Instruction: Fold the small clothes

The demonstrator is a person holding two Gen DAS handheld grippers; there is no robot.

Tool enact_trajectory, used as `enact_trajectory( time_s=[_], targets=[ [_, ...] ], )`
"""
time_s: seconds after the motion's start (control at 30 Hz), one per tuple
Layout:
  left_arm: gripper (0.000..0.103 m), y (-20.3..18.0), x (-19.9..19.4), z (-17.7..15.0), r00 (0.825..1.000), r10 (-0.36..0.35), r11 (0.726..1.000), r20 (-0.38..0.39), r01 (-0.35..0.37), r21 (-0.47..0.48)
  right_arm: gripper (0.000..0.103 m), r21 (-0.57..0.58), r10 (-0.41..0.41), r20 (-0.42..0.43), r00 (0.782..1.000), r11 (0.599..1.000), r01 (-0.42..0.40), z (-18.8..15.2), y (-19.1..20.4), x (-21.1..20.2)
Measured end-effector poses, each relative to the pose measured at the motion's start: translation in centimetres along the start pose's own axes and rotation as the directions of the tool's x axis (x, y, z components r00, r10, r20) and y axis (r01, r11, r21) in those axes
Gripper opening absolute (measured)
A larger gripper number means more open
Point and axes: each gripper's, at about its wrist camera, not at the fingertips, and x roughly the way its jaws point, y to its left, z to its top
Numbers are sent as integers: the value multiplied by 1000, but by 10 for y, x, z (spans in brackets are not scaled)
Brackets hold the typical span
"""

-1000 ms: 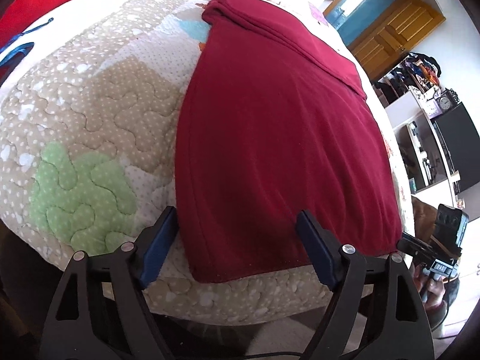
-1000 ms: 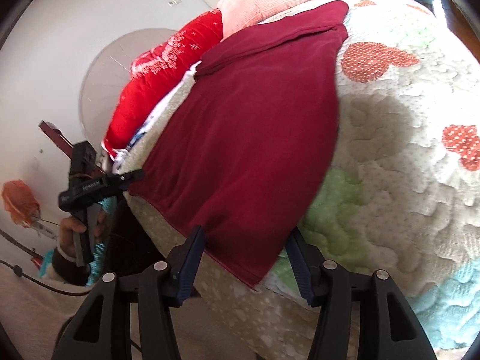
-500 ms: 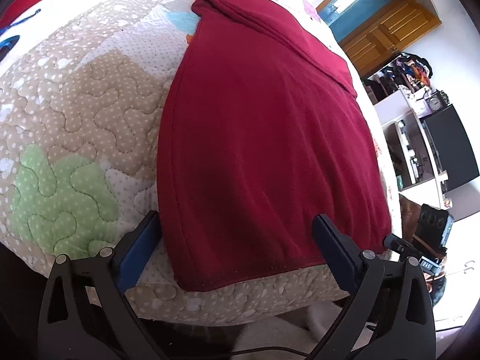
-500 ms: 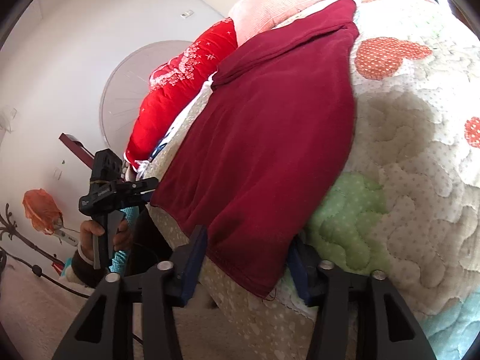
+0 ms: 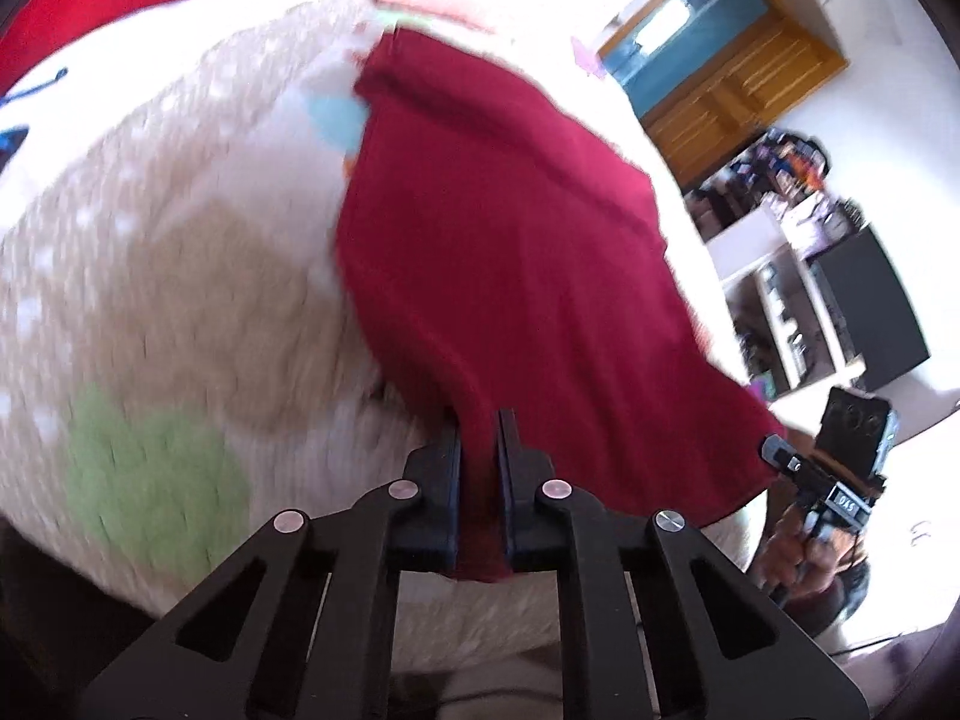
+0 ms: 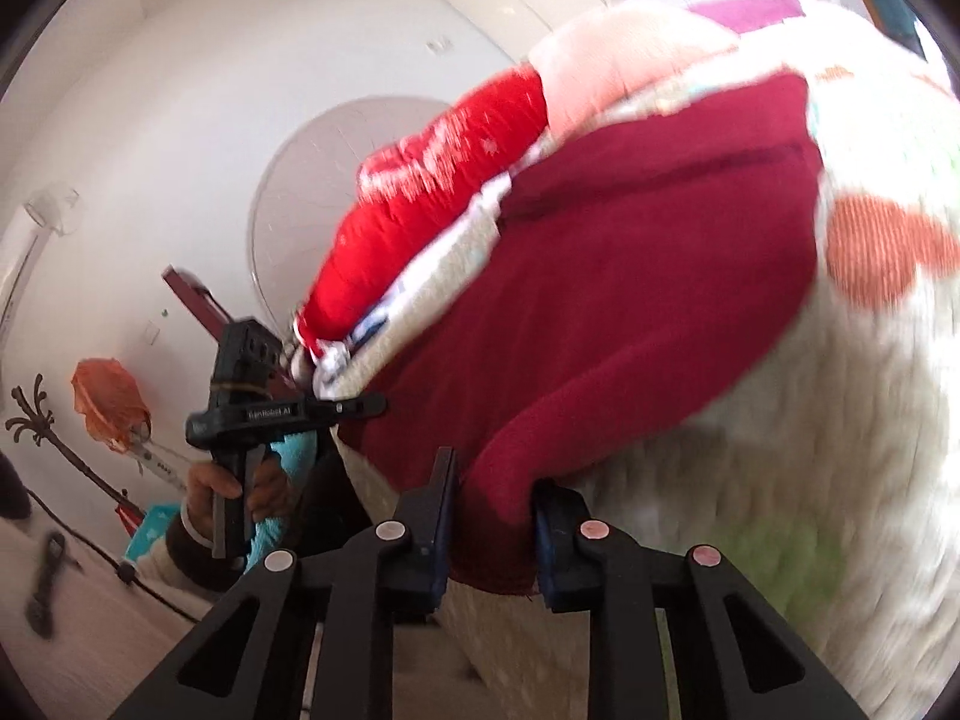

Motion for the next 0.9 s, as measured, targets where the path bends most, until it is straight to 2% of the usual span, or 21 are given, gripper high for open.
enact_trajectory(
  time_s=[0.07,0.17,0.3,0.43,0.47,0.53,0.67,0.77,0.87,0.9],
  targets=[
    [8,-1,-4,19,999,-32,999,38,32,-11,20,7,43,59,997,999,-43,20,-3,-7],
    [8,-5,0,62,994,-51,999,100,52,-8,19,-12,31,125,992,999,-29,52,-8,-9],
    [8,-14,11,133,981,-37,999,189,34,23,17,-24,-7,236,972,1000,13,110,-19,-10],
    [8,-23,42,201,970,-3,999,244,-9,47,17,22,-63,315,947,998,59,174,-51,-4],
    [8,-21,52,216,968,17,999,249,-28,40,17,33,-75,315,946,997,68,185,-59,2],
    [8,-14,76,242,967,56,998,247,-63,22,17,69,-152,310,938,988,138,210,-82,17],
    [8,-1,126,282,966,132,991,221,-129,-29,17,178,-219,270,938,968,175,240,-128,47],
    [8,6,143,291,967,138,990,214,-130,-52,17,224,-238,253,938,957,182,252,-154,62],
    [9,18,157,304,980,95,992,175,-79,-96,17,262,-274,263,925,943,205,266,-175,70],
    [10,21,159,306,984,89,991,157,-71,-116,23,282,-279,246,928,937,207,267,-183,74]
  ],
)
